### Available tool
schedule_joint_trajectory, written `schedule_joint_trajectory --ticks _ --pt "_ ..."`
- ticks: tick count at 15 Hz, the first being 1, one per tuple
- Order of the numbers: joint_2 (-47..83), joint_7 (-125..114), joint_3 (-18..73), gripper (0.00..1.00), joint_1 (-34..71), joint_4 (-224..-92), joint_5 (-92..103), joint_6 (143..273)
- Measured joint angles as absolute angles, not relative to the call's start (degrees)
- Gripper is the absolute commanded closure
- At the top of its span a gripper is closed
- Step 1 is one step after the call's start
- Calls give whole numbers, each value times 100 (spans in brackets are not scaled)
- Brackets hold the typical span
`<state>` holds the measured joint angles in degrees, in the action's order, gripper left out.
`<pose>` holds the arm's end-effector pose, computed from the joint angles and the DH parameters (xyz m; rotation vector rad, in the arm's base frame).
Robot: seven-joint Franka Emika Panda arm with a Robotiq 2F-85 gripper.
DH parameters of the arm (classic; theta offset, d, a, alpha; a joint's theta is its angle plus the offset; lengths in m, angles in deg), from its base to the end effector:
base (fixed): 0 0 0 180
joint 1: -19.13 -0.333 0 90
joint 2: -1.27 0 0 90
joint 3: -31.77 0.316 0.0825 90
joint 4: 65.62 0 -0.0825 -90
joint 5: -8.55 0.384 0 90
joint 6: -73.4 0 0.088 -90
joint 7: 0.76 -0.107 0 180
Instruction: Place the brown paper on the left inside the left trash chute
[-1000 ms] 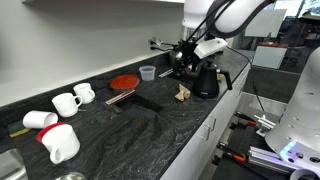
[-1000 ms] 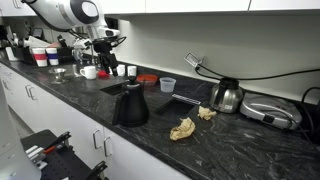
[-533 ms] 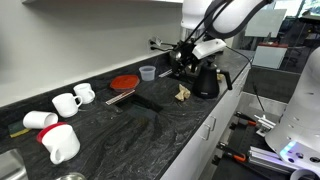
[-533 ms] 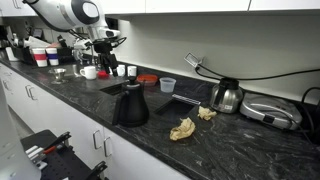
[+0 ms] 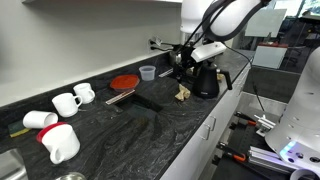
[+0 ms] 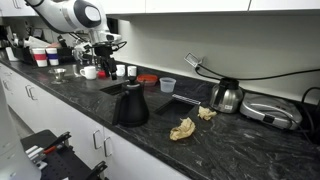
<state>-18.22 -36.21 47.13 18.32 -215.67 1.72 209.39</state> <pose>0.4006 0.1117 0.3686 2.9835 -0.3977 0.2218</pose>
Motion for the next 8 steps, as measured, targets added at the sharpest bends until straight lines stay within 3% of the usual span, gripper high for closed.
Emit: schedule_joint_trajectory --ticks 8 --pt "-723 -4846 4179 0 1851 -21110 1056 21122"
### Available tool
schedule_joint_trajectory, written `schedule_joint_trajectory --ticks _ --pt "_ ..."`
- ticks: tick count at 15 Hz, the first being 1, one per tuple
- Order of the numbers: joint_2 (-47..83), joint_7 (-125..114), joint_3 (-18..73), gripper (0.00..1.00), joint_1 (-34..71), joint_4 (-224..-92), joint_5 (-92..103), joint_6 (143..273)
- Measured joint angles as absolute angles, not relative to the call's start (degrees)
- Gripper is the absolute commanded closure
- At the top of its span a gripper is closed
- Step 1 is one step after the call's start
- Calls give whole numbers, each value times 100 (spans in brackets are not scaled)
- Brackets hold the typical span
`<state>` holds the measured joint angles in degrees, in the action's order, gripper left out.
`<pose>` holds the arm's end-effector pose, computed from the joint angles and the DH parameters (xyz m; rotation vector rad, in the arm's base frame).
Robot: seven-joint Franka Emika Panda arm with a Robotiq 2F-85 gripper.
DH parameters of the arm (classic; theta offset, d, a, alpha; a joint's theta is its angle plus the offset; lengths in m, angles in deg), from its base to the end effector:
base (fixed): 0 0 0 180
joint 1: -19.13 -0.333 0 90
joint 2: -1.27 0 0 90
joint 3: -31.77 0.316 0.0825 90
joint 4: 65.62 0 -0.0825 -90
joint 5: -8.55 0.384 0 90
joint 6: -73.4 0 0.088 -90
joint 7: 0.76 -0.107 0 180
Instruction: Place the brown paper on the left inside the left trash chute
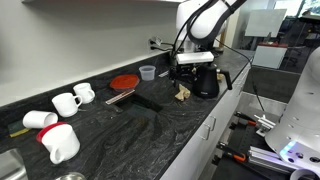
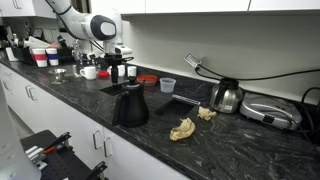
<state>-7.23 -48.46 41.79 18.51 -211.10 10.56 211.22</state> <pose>0.4392 0.0817 0.3266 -2.9604 1.0379 -0.0190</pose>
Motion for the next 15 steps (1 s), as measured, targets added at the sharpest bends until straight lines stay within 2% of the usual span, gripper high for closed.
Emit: schedule_joint_trajectory --ticks 4,15 --pt "-224 -5434 4093 0 1848 -20837 1133 21326" --pt "43 -6105 3876 0 1832 -20785 863 21410"
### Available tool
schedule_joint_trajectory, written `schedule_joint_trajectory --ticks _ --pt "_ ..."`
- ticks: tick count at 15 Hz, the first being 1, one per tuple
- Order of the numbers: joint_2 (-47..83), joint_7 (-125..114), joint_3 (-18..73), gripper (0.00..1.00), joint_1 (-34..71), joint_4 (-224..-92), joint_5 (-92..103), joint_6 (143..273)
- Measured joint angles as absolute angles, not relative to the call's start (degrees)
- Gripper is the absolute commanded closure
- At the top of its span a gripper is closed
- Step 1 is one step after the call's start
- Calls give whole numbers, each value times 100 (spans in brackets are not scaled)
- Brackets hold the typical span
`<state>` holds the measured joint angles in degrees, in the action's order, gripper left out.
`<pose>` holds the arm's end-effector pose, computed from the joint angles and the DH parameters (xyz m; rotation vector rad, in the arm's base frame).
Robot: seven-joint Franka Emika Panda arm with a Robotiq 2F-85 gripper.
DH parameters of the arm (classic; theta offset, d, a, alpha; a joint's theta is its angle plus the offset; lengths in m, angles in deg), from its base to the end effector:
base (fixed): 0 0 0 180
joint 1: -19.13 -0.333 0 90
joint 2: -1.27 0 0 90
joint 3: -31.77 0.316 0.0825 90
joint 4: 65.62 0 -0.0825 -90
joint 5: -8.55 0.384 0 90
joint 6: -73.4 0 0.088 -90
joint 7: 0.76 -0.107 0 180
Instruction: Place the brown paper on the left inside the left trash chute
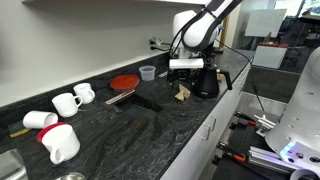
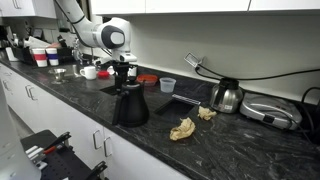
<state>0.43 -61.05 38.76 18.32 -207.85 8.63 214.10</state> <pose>0.4643 0.0635 0.2935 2.8102 -1.3874 -0.0150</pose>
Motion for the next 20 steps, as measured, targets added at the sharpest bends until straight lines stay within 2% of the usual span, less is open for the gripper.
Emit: schedule_joint_trajectory --ticks 7,8,9,18,20 --pt "1029 -6401 3624 0 1760 -20225 915 21565" --pt "1112 -6432 3600 10 1736 -20164 915 21565" --pt "1172 -6454 3576 26 1710 -20120 916 21565" --pt "1324 -6473 3522 90 1514 -19934 1014 21566" --pt "1336 -6478 3521 100 1457 -19905 1014 21566"
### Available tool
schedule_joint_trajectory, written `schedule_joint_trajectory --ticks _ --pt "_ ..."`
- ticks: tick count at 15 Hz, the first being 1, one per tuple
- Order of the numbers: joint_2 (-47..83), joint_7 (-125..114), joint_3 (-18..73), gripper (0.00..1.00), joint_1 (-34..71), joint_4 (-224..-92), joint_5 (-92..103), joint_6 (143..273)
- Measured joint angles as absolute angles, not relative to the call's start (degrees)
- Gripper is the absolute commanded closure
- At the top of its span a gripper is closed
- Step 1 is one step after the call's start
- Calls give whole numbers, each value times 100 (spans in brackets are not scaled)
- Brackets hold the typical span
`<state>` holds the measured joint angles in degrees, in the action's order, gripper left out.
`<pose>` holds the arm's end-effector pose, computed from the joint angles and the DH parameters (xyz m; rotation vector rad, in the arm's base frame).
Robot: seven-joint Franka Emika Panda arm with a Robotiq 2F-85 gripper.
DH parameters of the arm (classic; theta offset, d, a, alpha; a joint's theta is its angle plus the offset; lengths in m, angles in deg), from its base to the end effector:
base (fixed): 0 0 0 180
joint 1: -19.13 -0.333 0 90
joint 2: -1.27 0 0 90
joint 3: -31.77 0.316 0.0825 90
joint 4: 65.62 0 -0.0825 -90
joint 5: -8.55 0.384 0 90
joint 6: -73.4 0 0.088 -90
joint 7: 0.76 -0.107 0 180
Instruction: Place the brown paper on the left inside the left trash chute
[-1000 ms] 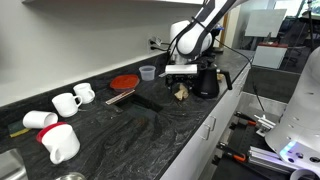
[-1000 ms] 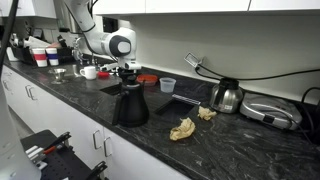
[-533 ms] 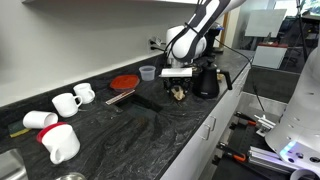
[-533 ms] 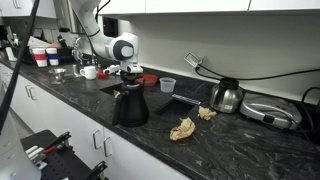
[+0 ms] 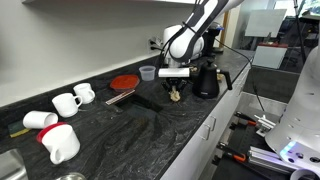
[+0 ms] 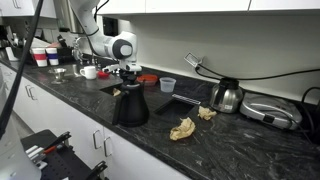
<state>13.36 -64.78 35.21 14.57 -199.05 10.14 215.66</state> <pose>0.5090 0.0719 0.2432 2.7461 -1.5022 -0.0984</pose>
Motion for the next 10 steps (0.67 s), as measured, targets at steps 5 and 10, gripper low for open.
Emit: schedule_joint_trajectory --ticks 5,10 --pt "1340 -6486 3527 100 1231 -19874 1014 21566" --pt "1261 -6486 3586 100 1005 -19738 1014 21709"
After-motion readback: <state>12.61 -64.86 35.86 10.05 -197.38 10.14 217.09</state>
